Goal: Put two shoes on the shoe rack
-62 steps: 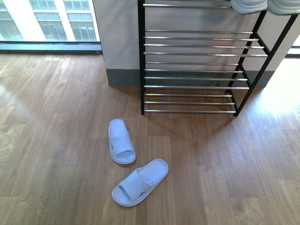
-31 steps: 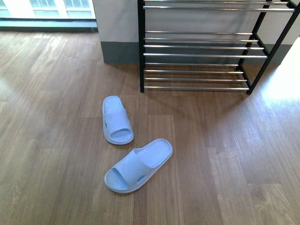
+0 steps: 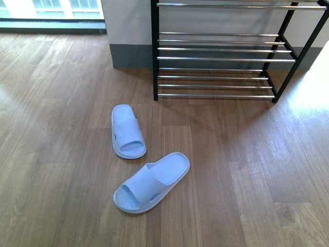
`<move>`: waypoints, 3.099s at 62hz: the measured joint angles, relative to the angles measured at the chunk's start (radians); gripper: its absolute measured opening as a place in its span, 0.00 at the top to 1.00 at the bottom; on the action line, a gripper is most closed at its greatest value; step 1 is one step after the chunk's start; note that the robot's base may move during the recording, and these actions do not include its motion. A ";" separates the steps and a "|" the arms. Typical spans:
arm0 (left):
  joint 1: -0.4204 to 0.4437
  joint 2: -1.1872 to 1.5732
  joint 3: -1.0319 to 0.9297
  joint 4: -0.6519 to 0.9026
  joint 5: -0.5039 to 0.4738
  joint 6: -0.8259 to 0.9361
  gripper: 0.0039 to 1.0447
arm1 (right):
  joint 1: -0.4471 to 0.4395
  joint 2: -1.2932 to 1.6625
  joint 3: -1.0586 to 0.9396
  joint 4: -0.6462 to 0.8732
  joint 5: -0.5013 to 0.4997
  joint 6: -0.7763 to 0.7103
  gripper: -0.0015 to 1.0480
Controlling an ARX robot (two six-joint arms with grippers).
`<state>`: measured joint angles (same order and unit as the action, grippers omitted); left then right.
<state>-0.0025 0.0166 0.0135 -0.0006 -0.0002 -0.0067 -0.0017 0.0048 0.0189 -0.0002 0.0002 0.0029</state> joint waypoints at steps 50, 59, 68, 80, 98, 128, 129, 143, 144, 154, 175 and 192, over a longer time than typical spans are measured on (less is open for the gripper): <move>0.000 0.000 0.000 0.000 0.000 0.000 0.09 | -0.030 0.411 0.007 0.241 -0.043 -0.137 0.09; 0.000 0.000 0.000 0.000 0.000 0.000 0.09 | 0.000 0.998 0.056 0.689 -0.080 -0.227 0.09; 0.000 0.000 0.000 0.000 0.000 0.000 0.09 | 0.080 1.585 0.201 1.044 -0.097 -0.294 0.09; 0.000 0.000 0.000 0.000 0.000 0.000 0.09 | 0.154 2.184 0.446 1.179 -0.106 -0.395 0.09; 0.000 0.000 0.000 0.000 0.000 0.000 0.09 | 0.252 2.715 0.795 1.176 -0.162 -0.618 0.09; 0.000 0.000 0.000 0.000 0.000 0.000 0.09 | 0.370 3.012 1.078 1.043 -0.285 -0.826 0.09; 0.000 0.000 0.000 0.000 0.000 0.000 0.09 | 0.370 3.013 1.082 1.043 -0.285 -0.824 0.09; 0.000 0.000 0.000 0.000 0.000 0.000 0.09 | 0.370 3.032 1.163 1.011 -0.293 -0.803 0.09; 0.000 0.000 0.000 0.000 0.000 0.000 0.09 | 0.370 3.036 1.170 1.006 -0.294 -0.802 0.09; 0.000 0.000 0.000 0.000 0.000 0.000 0.09 | 0.365 3.074 1.223 0.958 -0.298 -0.799 0.32; 0.000 0.000 0.000 0.000 0.000 0.000 0.09 | 0.352 3.083 1.246 0.943 -0.318 -0.769 0.91; 0.000 0.000 0.000 0.000 0.000 0.000 0.09 | 0.304 3.015 1.133 1.059 -0.227 -0.529 0.98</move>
<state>-0.0025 0.0166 0.0135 -0.0006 -0.0002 -0.0071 0.3027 3.0196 1.1522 1.0592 -0.2268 -0.5262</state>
